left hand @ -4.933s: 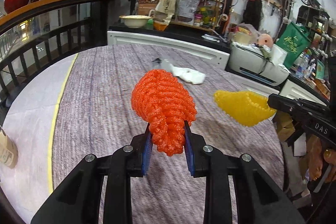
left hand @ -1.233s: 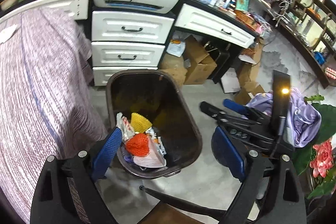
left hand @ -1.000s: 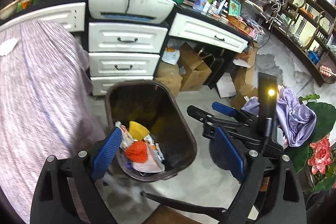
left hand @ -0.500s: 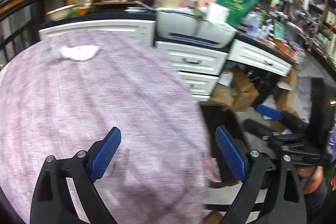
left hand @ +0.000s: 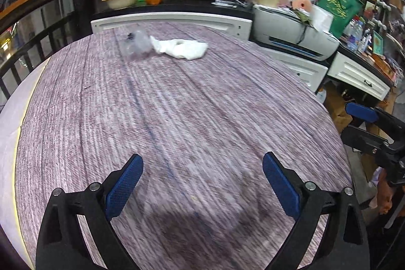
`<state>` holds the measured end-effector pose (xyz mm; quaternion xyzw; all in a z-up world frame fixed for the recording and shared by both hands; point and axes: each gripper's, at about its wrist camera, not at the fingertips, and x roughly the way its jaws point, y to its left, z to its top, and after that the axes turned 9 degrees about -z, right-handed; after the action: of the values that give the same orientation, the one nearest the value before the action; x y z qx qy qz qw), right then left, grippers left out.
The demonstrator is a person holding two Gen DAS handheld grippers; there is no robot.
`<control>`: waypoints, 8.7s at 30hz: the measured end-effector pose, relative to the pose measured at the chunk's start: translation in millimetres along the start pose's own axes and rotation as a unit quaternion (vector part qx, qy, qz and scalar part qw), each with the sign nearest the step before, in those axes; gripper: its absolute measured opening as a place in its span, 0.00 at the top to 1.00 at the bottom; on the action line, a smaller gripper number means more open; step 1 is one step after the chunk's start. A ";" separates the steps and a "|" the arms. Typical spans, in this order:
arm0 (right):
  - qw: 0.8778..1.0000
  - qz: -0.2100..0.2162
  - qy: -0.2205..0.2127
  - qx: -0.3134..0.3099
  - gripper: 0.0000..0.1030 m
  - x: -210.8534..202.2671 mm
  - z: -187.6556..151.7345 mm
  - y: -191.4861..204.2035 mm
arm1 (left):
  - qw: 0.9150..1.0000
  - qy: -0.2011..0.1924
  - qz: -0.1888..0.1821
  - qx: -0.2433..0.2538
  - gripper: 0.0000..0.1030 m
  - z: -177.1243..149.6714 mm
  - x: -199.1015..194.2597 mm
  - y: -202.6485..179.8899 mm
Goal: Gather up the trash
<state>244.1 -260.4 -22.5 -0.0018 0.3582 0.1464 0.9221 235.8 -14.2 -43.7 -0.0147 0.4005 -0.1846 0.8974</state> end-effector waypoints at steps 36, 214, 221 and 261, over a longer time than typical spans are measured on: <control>0.991 0.009 0.079 -0.106 0.85 209.4 151.7 85.3 | 0.994 -0.054 0.044 -0.079 0.59 130.2 75.6 118.3; 0.933 -0.258 -0.234 0.092 0.05 -235.3 -158.7 34.1 | 0.975 -0.204 -0.037 0.080 0.05 -125.1 -160.8 -160.1; 0.920 -0.276 -0.270 0.072 0.06 -247.7 -175.4 54.2 | 0.972 -0.224 -0.036 0.061 0.05 -134.0 -171.0 -158.0; 0.932 -0.254 -0.251 0.064 0.06 -225.8 -177.6 44.0 | 0.972 -0.230 -0.035 0.037 0.05 -143.7 -164.3 -145.3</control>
<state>-43.2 -298.2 -0.8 0.0026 0.1110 -0.1205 0.9865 -15.1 -75.6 1.3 -0.0372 0.1750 -0.2221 0.9585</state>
